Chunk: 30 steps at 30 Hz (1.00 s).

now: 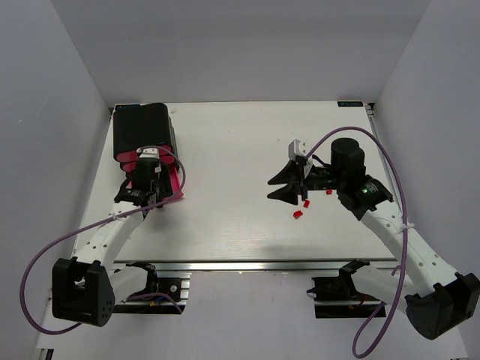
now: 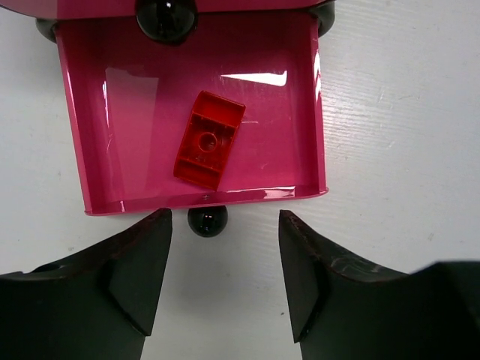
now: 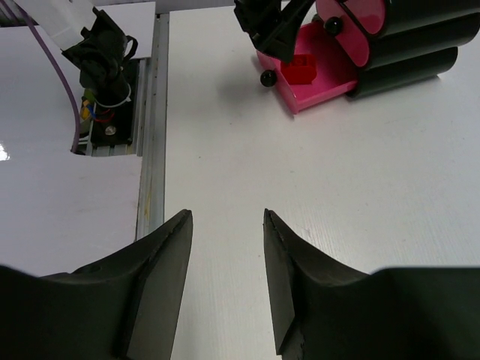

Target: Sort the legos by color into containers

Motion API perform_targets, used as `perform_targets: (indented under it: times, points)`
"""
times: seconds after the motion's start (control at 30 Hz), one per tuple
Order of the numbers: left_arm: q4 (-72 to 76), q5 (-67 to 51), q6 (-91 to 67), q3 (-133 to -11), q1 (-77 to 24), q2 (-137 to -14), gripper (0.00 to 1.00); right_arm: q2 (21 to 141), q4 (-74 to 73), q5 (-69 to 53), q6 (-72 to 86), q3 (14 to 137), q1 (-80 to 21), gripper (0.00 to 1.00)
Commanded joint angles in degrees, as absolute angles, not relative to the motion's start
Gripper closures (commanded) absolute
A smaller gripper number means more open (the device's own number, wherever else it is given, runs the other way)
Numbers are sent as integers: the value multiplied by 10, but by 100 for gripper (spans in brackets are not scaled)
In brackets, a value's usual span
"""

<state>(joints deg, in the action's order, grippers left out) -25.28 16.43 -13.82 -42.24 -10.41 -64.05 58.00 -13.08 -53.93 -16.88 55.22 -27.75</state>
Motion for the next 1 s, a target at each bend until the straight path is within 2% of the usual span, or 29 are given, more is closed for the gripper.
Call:
perform_targets:
  times: [0.0,0.07,0.23,0.33,0.53,0.97]
  points:
    - [-162,154,-113,-389,-98,-622,31,579,-108,-568,-169,546,-275,51]
    - [-140,154,-99,-374,-91,-621,29,580,-110,-570,-170,543,-275,51]
    - [-74,152,-79,-339,-86,-620,15,579,-105,-577,-171,538,-277,50]
    - [-68,154,-72,-331,-81,-632,14,581,-105,-576,-175,537,-274,50]
    - [-20,149,-54,-307,-70,-651,16,584,-106,-576,-179,534,-275,50]
    - [59,136,-33,-284,-60,-696,26,592,-112,-570,-191,533,-272,50]
